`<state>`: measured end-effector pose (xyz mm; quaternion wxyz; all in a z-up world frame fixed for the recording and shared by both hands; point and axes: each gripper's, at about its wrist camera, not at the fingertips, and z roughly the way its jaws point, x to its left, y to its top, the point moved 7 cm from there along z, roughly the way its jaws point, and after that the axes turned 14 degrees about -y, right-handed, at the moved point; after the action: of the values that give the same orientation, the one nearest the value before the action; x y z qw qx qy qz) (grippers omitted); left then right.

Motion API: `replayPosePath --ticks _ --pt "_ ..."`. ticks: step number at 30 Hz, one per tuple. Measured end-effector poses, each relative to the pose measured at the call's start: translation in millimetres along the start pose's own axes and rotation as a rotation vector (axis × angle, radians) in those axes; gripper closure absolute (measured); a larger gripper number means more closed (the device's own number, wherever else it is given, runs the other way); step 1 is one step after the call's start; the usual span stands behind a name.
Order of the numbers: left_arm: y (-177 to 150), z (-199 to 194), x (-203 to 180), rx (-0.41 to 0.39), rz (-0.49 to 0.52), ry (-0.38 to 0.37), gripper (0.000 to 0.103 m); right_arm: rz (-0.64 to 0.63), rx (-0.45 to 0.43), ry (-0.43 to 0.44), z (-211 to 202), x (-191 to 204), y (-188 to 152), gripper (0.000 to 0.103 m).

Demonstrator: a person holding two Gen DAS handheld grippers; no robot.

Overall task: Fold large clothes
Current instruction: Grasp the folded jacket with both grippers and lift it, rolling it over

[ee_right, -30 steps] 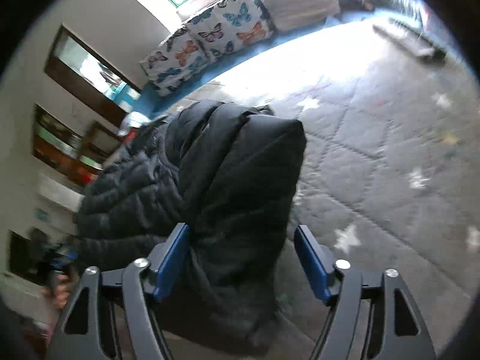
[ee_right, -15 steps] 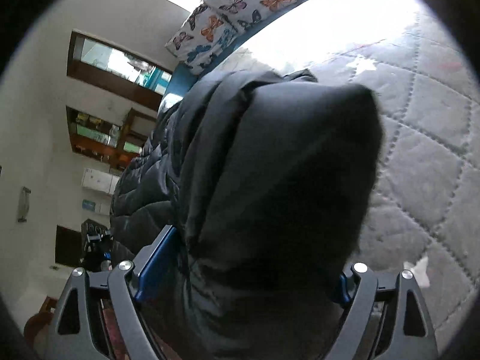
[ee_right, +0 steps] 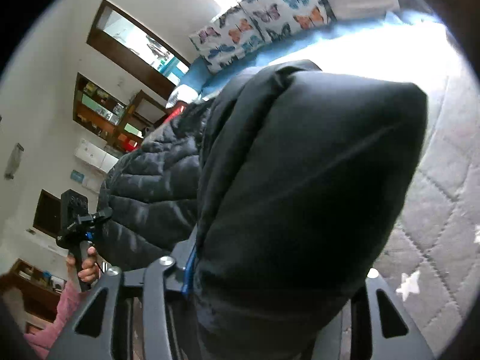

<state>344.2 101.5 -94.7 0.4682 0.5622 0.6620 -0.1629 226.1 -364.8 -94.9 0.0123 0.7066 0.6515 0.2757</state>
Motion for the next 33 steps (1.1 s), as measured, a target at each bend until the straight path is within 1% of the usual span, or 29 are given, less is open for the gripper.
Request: replayPosePath --ticks 3,4,9,13,16,19,20,21,23,24,25,26,27,28,29,30,32,33 --pt "6 13 -17 0.018 0.036 -0.013 0.038 -0.03 -0.058 -0.04 -22 0 6 0.057" --pt "6 18 -19 0.025 0.042 -0.019 0.039 -0.031 -0.074 -0.048 -31 -1 8 0.057" --pt "11 76 -74 0.08 0.094 -0.083 0.041 -0.062 -0.155 -0.122 -75 -15 14 0.058" --pt "12 135 -124 0.136 0.138 -0.145 0.042 -0.042 -0.213 -0.205 -115 -47 14 0.058" --pt "10 180 -160 0.172 0.173 -0.179 0.042 -0.009 -0.248 -0.263 -140 -79 12 0.058" --pt "0 219 -182 0.213 0.208 -0.172 0.041 0.028 -0.261 -0.306 -150 -111 5 0.058" --pt "-9 223 -184 0.226 0.209 -0.165 0.041 0.044 -0.255 -0.315 -149 -121 1 0.058" --pt "-15 237 -186 0.25 0.21 -0.152 0.041 0.054 -0.246 -0.33 -146 -130 -4 0.057" --pt "-23 263 -187 0.274 0.21 -0.097 0.041 0.096 -0.21 -0.344 -133 -145 -14 0.054" --pt "-26 272 -187 0.277 0.214 -0.055 0.037 0.118 -0.183 -0.356 -126 -154 -21 0.052" --pt "-29 277 -183 0.28 0.211 -0.037 0.036 0.144 -0.167 -0.373 -119 -165 -27 0.05" --pt "-29 280 -178 0.28 0.191 -0.04 0.032 0.168 -0.157 -0.381 -115 -174 -32 0.047" --pt "-30 282 -175 0.282 0.174 -0.041 0.025 0.187 -0.144 -0.38 -109 -179 -35 0.044" --pt "-31 285 -172 0.286 0.155 -0.038 0.022 0.209 -0.134 -0.382 -104 -185 -38 0.042" --pt "-33 284 -164 0.294 0.13 -0.033 0.017 0.224 -0.13 -0.384 -101 -186 -39 0.037" --pt "-34 286 -159 0.306 0.109 -0.034 0.015 0.243 -0.12 -0.379 -96 -186 -40 0.035" --pt "-33 284 -150 0.308 0.083 -0.043 0.013 0.28 -0.107 -0.369 -95 -189 -43 0.032" --pt "-31 281 -147 0.307 0.075 -0.044 0.013 0.287 -0.104 -0.367 -99 -188 -39 0.032"
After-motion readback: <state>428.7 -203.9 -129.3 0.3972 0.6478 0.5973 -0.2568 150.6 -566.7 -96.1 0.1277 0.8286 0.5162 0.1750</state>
